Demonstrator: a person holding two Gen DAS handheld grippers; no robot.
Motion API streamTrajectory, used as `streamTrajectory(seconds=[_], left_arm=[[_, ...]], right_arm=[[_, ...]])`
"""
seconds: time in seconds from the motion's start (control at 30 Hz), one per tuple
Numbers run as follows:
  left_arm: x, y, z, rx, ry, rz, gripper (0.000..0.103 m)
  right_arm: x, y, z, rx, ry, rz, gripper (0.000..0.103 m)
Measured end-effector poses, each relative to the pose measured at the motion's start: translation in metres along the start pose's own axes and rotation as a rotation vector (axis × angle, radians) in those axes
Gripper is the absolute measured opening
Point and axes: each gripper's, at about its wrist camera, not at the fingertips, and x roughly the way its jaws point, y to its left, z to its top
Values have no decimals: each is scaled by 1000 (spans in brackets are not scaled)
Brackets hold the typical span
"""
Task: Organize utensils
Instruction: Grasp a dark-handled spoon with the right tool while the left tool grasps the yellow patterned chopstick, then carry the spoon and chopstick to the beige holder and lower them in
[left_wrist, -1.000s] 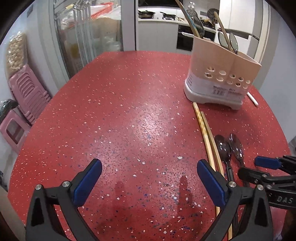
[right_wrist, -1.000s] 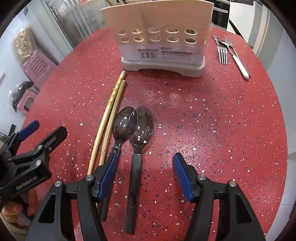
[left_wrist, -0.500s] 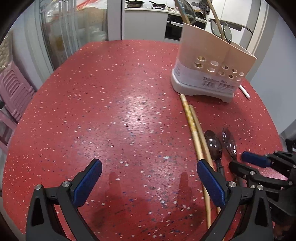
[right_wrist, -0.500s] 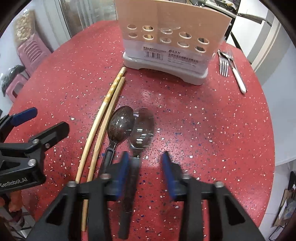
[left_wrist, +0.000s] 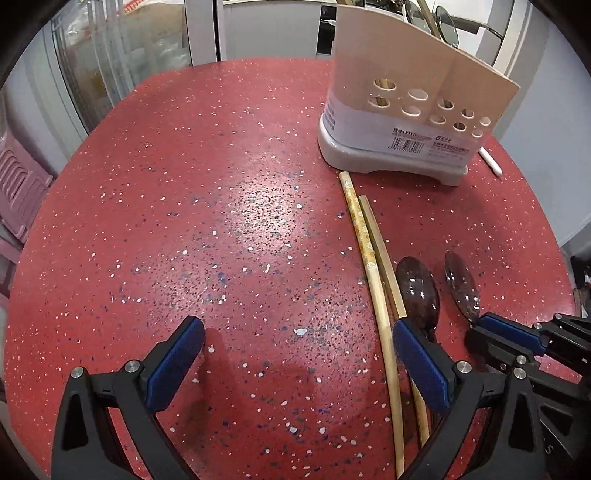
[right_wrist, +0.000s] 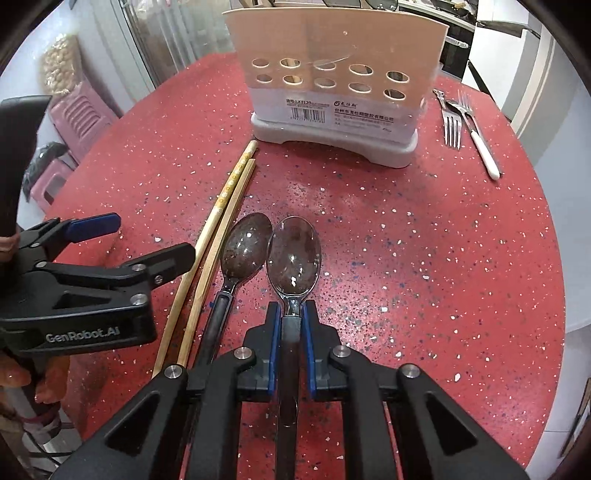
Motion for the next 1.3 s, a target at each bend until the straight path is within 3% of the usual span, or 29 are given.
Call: streamTrajectory(seconds=[0.4,0.63,0.83,0.93,0.97,1.1,1.3], left_arm=[[18,-12,23,48,36,46,103],[27,-30,50,87,73,10,103],[26,-46,58,157,101,-23,78],[24,-56,60,199,112,-38,50],[23,-58,61,209,115,-43,34],[20,-57,57,201,93,-41,31],[-12,-49,30,153,-41,-56,31]], right_arm=[[-12,-28,-3,47,-32,77,13],[-31,-47,0,80,-79,112,13],[-41,-54,6,100,-112,135,13],[-44,-58,7,109,-122,145,13],[-45,-59,8,112,-126,149,13],[-52,-63,8,115,-145,158,13],[-63,-67,6,113,-189,173,13]])
